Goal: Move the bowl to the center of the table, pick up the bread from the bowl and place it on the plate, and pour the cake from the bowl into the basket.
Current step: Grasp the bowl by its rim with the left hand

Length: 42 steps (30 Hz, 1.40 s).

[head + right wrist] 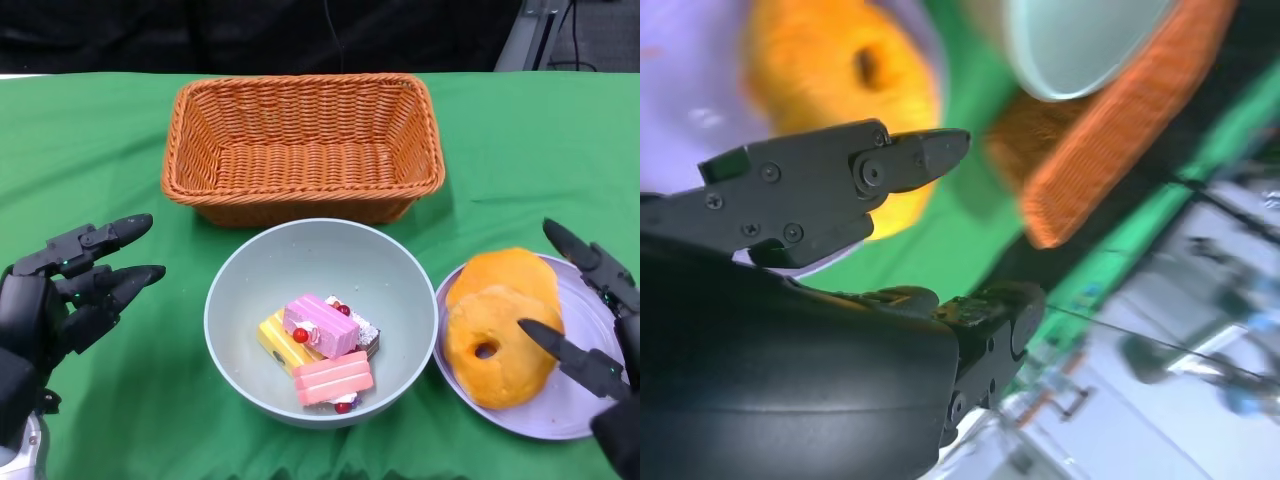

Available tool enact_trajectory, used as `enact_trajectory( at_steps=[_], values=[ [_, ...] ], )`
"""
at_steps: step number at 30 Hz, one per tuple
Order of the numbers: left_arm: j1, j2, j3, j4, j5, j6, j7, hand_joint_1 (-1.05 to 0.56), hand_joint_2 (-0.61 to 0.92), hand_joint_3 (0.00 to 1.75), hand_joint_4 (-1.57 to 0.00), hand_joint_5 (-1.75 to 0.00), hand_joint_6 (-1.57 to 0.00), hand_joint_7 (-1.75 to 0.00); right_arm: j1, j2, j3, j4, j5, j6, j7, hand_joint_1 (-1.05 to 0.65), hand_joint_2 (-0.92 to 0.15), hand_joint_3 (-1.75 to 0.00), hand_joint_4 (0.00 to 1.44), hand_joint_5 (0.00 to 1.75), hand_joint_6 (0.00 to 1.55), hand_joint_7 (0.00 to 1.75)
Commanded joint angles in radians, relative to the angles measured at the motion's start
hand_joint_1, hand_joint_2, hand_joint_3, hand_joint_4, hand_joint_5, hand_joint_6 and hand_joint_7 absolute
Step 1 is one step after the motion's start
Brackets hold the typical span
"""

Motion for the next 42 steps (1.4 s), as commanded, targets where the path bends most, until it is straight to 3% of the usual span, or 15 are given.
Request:
enact_trajectory(
  at_steps=[1,4,7,10,13,15,19,21,22,24,27,34,38,42],
  values=[
    [0.009,0.014,-0.003,-0.002,0.007,-0.016,0.003,-0.48,0.92,0.19,-1.16,-0.01,-0.90,0.00,-0.037,0.016,-0.027,0.068,0.103,-0.113,0.054,-0.13,-0.92,-0.04,0.32,0.14,0.41,0.03],
    [0.010,0.016,-0.008,-0.002,0.016,-0.021,0.008,-0.48,0.92,0.19,-1.16,-0.01,-0.89,0.00,-0.070,0.028,-0.033,0.131,0.182,-0.208,0.126,-0.19,-0.92,-0.03,0.35,0.16,0.44,0.04],
    [0.012,0.011,-0.012,0.001,0.015,-0.026,0.002,-0.47,0.92,0.18,-1.17,-0.01,-0.89,0.00,-0.099,0.047,-0.019,0.152,0.303,-0.259,0.249,-0.16,-0.91,-0.02,0.47,0.29,0.54,0.07],
    [0.014,0.010,-0.015,0.001,0.010,-0.029,-0.010,-0.47,0.92,0.17,-1.16,-0.01,-0.89,0.00,-0.128,0.077,-0.020,0.186,0.349,-0.299,0.313,-0.14,-0.92,-0.01,0.44,0.68,0.64,0.09],
    [0.017,0.011,-0.019,0.003,0.014,-0.037,-0.010,-0.47,0.92,0.17,-1.17,-0.01,-0.89,0.00,-0.157,0.110,-0.020,0.215,0.383,-0.322,0.363,-0.13,-0.92,0.00,0.47,0.96,0.73,0.15],
    [0.022,0.010,-0.021,0.000,0.009,-0.036,-0.017,-0.48,0.92,0.16,-1.17,-0.01,-0.89,0.00,-0.168,0.129,-0.019,0.220,0.392,-0.320,0.385,-0.08,-0.92,-0.02,0.49,1.12,0.78,0.26],
    [0.032,0.008,-0.026,-0.006,0.004,-0.039,-0.035,-0.47,0.92,0.15,-1.16,-0.01,-0.89,0.00,-0.179,0.161,-0.021,0.219,0.391,-0.311,0.404,-0.06,-0.89,-0.10,0.56,1.26,0.73,0.66],
    [0.038,0.006,-0.030,-0.011,0.004,-0.045,-0.042,-0.47,0.92,0.15,-1.16,-0.01,-0.89,0.00,-0.180,0.164,-0.017,0.214,0.383,-0.308,0.419,-0.07,-0.80,-0.31,0.61,1.29,0.74,0.77],
    [0.039,0.005,-0.031,-0.013,0.003,-0.049,-0.044,-0.47,0.92,0.15,-1.16,0.00,-0.89,0.00,-0.179,0.162,-0.015,0.212,0.385,-0.306,0.431,-0.06,-0.66,-0.61,0.65,1.31,0.76,0.84],
    [0.042,0.004,-0.036,-0.015,0.005,-0.054,-0.042,-0.47,0.92,0.15,-1.16,0.00,-0.88,0.00,-0.174,0.159,-0.012,0.201,0.386,-0.307,0.451,0.00,-0.50,-0.96,0.72,1.36,0.79,0.96],
    [0.044,0.001,-0.037,-0.018,-0.002,-0.060,-0.051,-0.48,0.92,0.15,-1.12,0.00,-0.87,0.00,-0.162,0.161,-0.012,0.173,0.392,-0.283,0.466,0.10,-0.44,-1.19,0.78,1.52,0.80,1.16],
    [0.055,0.022,-0.069,-0.040,0.023,-0.142,-0.077,-0.56,0.92,0.17,-0.89,0.00,-0.76,0.00,-0.144,0.171,-0.021,0.117,0.394,-0.223,0.460,0.11,-0.47,-1.30,0.79,1.73,0.69,1.48],
    [0.068,0.048,-0.102,-0.081,0.031,-0.194,-0.123,-0.53,0.92,0.15,-0.75,0.00,-0.68,0.00,-0.137,0.183,-0.027,0.090,0.413,-0.182,0.456,0.10,-0.46,-1.34,0.82,1.75,0.69,1.54],
    [0.070,0.125,-0.134,-0.114,0.154,-0.314,-0.103,-0.55,0.92,0.17,-0.64,0.00,-0.63,0.00,-0.138,0.199,-0.034,0.070,0.468,-0.136,0.474,0.06,-0.46,-1.35,0.78,1.75,0.65,1.55]
  ],
)
